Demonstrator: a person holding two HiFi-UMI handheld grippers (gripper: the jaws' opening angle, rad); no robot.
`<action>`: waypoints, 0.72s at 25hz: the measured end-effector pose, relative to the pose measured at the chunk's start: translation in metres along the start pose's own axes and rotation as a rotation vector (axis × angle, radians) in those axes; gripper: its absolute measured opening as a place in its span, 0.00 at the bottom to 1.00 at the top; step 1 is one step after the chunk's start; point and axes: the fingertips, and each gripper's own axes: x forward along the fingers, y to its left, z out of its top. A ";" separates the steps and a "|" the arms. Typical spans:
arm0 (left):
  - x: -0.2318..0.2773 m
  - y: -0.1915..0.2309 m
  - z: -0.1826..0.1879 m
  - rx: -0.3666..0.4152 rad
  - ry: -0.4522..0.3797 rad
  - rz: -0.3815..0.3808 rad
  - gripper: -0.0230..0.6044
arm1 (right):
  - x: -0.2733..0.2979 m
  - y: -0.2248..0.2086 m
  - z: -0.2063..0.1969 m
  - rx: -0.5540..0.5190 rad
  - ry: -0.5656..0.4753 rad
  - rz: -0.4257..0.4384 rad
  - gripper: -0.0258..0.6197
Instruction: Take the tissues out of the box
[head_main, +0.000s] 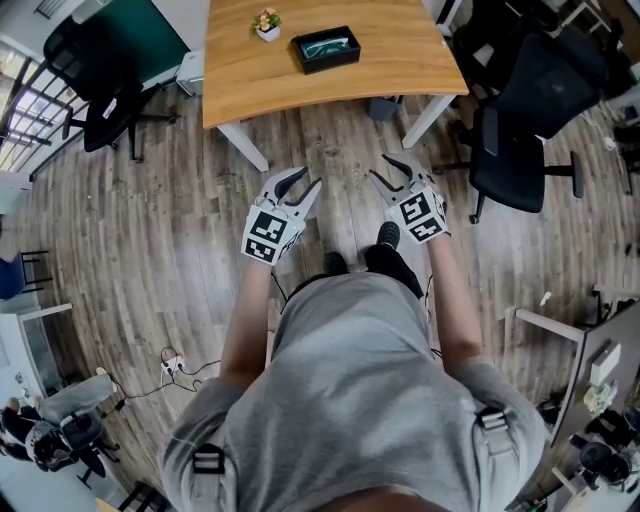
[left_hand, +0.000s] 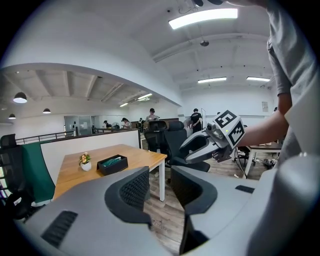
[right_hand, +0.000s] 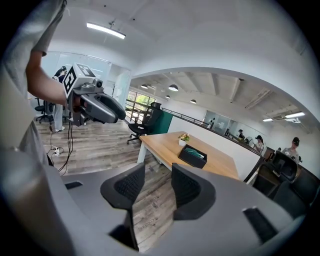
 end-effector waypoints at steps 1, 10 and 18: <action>-0.001 0.001 -0.002 -0.004 0.002 0.000 0.27 | 0.001 0.001 0.001 0.000 -0.004 0.000 0.32; -0.009 0.010 -0.007 -0.014 -0.002 -0.012 0.35 | 0.007 0.003 0.006 0.012 -0.019 -0.039 0.47; -0.002 0.016 -0.009 -0.019 0.008 -0.027 0.38 | 0.016 -0.003 -0.004 0.055 0.000 -0.038 0.50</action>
